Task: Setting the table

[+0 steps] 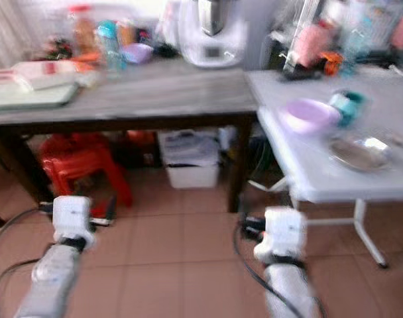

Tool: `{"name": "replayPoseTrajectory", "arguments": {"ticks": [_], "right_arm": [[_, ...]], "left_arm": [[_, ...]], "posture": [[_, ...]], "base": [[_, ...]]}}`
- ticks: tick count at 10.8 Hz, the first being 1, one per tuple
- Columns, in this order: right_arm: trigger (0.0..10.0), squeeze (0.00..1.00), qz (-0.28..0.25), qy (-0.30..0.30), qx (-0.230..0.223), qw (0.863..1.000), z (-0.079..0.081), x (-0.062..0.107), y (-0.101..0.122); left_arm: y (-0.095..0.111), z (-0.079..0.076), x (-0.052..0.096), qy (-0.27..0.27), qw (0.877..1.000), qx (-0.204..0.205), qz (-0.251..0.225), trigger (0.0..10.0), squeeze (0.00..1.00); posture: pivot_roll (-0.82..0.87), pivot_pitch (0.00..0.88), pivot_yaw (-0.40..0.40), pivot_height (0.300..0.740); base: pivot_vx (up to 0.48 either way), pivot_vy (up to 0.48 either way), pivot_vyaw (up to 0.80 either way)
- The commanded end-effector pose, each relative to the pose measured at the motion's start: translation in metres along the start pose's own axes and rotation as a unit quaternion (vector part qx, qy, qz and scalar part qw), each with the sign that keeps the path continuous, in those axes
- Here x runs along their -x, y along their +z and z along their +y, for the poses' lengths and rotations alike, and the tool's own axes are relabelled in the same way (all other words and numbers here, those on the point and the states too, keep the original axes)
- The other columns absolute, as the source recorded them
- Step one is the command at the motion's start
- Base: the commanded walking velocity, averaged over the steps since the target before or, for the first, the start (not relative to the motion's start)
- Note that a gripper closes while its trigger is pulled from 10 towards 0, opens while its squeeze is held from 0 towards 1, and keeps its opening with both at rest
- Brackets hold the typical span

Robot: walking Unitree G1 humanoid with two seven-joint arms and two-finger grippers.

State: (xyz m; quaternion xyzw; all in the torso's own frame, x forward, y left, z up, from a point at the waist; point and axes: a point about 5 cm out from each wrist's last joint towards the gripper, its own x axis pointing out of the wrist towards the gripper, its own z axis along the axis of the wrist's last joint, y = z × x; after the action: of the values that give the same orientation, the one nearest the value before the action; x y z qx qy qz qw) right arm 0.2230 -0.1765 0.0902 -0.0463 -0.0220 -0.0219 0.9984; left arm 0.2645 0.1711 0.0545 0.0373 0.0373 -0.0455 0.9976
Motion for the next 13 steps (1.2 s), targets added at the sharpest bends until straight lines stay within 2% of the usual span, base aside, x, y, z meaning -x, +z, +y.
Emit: {"name": "replayPoseTrajectory", "arguments": {"ticks": [1,4,8,11,13], "right_arm": [[10.0,0.0,-0.005,0.005,-0.013,1.0,0.007,-0.002,0.003],[10.0,0.0,-0.004,0.005,-0.016,1.0,0.009,-0.003,0.003],[10.0,0.0,0.002,-0.004,-0.022,1.0,0.009,-0.001,0.0],[10.0,0.0,0.001,-0.009,-0.022,1.0,0.007,-0.002,0.0],[10.0,0.0,0.0,-0.009,-0.022,1.0,0.008,-0.002,0.001]], "left_arm": [[0.004,0.009,-0.001,0.006,1.0,-0.009,-0.003,10.0,0.0],[0.006,0.007,-0.002,0.002,1.0,-0.008,-0.002,10.0,0.0],[0.006,0.004,-0.003,-0.007,1.0,-0.008,0.001,10.0,0.0],[0.013,0.001,-0.007,-0.021,0.999,0.017,-0.016,10.0,0.0],[0.017,-0.002,-0.009,-0.025,0.999,0.015,-0.022,10.0,0.0]], "posture": [[0.05,0.011,0.027,0.74],[0.06,0.012,0.031,0.74],[0.05,0.016,0.038,0.74],[0.05,0.017,0.041,0.74],[0.05,0.016,0.038,0.74]], "base": [[0.0,-0.472,0.0],[0.0,-0.472,0.0],[0.0,-0.313,0.0],[0.0,0.0,0.0],[0.0,0.0,0.0]]}}
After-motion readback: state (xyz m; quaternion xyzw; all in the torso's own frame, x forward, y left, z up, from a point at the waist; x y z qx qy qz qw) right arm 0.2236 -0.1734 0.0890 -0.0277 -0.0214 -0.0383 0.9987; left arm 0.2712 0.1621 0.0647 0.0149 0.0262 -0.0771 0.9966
